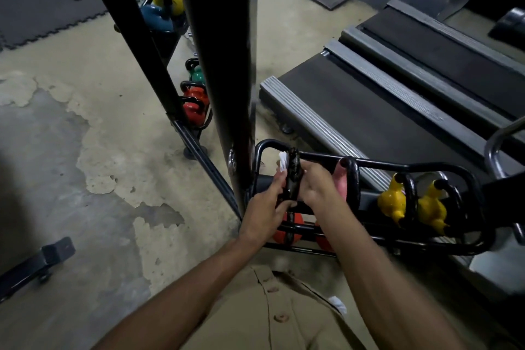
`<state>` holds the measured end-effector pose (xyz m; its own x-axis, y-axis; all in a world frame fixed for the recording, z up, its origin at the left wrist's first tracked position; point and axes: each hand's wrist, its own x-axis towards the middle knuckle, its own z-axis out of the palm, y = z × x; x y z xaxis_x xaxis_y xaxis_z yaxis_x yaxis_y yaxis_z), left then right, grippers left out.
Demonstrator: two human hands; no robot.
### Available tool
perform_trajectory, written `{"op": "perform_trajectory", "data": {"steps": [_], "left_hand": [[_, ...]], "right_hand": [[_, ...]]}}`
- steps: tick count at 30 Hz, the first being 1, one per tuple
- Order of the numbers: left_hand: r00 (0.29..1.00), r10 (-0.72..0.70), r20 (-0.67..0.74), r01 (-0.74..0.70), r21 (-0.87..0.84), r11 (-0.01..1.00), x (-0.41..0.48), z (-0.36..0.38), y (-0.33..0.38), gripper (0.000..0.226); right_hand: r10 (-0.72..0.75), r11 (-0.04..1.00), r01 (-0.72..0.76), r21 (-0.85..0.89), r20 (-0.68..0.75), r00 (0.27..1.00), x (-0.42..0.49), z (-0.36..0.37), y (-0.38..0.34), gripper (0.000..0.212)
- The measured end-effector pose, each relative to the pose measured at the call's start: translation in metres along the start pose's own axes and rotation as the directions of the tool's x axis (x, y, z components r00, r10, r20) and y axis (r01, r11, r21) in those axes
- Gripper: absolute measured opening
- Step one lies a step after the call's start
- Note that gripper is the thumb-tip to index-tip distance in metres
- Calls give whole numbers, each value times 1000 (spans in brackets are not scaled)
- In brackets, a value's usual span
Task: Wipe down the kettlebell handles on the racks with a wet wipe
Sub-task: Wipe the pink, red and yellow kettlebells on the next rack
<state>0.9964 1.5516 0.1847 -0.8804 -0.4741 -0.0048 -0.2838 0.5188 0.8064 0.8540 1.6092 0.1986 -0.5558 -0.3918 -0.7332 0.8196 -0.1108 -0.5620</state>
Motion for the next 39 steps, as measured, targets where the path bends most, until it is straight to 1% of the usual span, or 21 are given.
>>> {"op": "perform_trajectory", "data": {"steps": [3,6,9,10,12,14,15,17,18,19,22,24,25,27,29,31,33,35,36,37,39], "left_hand": [[1000,-19,9,19,-21,1000,0,-1,2,78],[1000,-27,15,27,-50,998,-1,-2,1,75],[1000,-3,22,5,-102,995,2,-6,2,70],[1000,7,22,-4,-115,993,3,-6,1,68],[1000,22,21,-19,-130,991,3,-6,-2,65],[1000,1,15,1,-116,993,0,-4,-4,64],[1000,-24,14,25,-118,993,-1,-3,-5,64],[998,-57,15,59,-150,987,-2,-1,-5,62],[998,-55,14,57,-155,986,-2,0,-5,58],[999,-45,9,45,-146,988,0,1,-6,53],[999,-41,36,44,-93,995,4,3,-9,36],[996,-55,73,61,-84,995,6,1,-7,29],[994,-60,88,67,-81,994,7,-1,-7,28],[992,-70,109,76,-53,996,10,-3,-7,28],[991,-78,111,82,-32,996,11,-4,-7,27],[992,-75,106,80,-36,996,9,-3,-7,25],[993,-68,97,72,-33,997,6,-2,-6,22],[995,-48,90,51,-38,998,6,-4,-6,19],[995,-35,88,38,-38,999,7,-4,-6,19],[996,-29,88,32,-30,999,8,-5,-6,20],[996,-24,83,25,-3,1000,8,-5,-7,22]], "right_hand": [[37,999,-37,10,-7,999,-12,7,-9,31],[-202,977,193,-88,-107,974,-37,0,10,14],[-497,841,440,-314,-126,859,-45,-1,17,4],[-603,728,517,-450,-62,795,-42,-1,14,4],[-743,356,622,-697,193,641,-38,-6,9,6],[-720,-64,674,-736,502,480,-43,-17,14,9],[-670,-212,680,-702,611,422,-46,-26,18,11],[-595,-338,696,-634,717,363,-54,-43,25,15],[-604,-312,710,-631,709,365,-58,-48,26,16],[-648,-204,730,-653,648,399,-60,-49,26,16],[-718,384,680,-625,261,645,-64,-35,30,9],[-594,709,544,-449,36,804,-61,-25,36,8],[-507,813,468,-347,-25,862,-58,-21,35,9],[-339,923,320,-213,-58,939,-54,-12,19,18],[-239,956,233,-180,-17,971,-53,-4,1,28],[-221,956,216,-200,-3,975,-54,-3,-3,30],[-269,935,246,-256,-58,961,-57,-9,10,21],[-418,869,366,-334,-98,903,-61,-13,26,10],[-542,775,464,-429,-73,837,-60,-13,29,8],[-668,613,553,-564,4,744,-54,-12,27,6],[-783,190,640,-745,278,556,-40,-9,13,7]]}}
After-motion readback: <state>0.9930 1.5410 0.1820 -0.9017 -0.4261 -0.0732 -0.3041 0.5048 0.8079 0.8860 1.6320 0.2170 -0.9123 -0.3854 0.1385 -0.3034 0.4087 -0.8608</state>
